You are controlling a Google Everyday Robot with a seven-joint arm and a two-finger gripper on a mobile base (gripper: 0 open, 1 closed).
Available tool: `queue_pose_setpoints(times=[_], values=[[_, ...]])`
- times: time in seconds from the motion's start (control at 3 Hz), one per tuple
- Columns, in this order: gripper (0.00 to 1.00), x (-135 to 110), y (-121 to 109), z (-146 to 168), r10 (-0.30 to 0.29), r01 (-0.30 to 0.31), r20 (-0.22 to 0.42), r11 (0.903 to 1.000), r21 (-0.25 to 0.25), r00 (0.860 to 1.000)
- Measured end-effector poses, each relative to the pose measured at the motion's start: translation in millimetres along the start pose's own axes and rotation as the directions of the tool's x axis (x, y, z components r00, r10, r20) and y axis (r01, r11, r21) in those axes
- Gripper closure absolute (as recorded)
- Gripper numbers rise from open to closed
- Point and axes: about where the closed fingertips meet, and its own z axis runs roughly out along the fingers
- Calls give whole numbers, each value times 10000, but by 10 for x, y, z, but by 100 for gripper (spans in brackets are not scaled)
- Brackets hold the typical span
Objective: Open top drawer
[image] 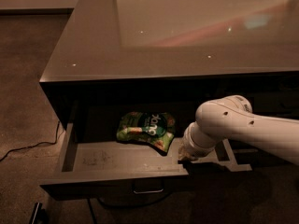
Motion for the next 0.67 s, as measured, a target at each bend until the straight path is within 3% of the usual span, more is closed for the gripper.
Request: queue_pose_setpoints(times=[0.67], values=[[12,0,0,0,0,0,0,10000,-1,10000]])
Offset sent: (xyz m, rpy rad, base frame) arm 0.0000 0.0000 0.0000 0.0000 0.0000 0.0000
